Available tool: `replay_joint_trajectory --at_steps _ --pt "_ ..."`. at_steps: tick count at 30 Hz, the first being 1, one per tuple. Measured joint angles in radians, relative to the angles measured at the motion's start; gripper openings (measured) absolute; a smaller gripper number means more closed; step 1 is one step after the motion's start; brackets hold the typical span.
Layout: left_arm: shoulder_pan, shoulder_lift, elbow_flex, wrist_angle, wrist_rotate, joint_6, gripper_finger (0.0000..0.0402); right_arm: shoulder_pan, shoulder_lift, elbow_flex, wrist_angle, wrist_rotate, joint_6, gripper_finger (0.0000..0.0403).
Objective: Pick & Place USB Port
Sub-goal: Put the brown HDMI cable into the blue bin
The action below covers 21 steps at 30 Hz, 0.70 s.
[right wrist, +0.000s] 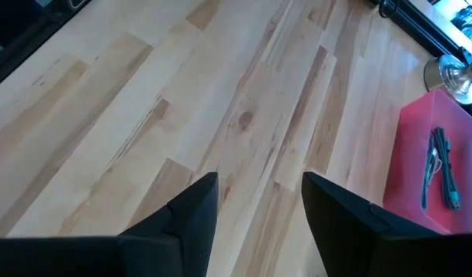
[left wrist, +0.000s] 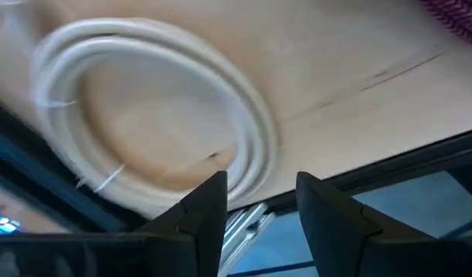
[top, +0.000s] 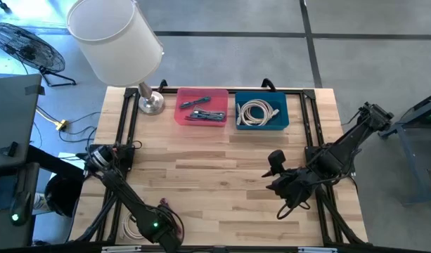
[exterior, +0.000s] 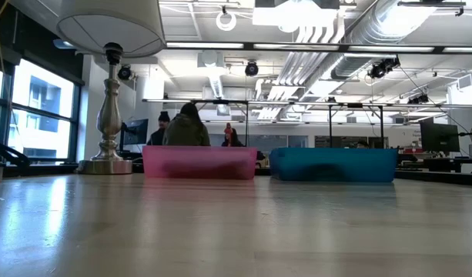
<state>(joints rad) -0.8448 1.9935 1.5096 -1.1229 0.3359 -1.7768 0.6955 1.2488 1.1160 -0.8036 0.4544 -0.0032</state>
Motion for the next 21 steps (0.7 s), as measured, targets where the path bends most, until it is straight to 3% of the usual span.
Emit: replay_joint_trajectory --at_steps 16,21 --pt "0.000 0.055 -0.016 0.002 -0.040 0.058 0.0151 0.021 0.000 0.000 0.008 -0.003 0.004 0.0181" --pt "0.000 0.055 -0.080 0.113 -0.040 0.068 0.0151 0.021 0.000 0.000 0.008 -0.007 0.014 0.0181"
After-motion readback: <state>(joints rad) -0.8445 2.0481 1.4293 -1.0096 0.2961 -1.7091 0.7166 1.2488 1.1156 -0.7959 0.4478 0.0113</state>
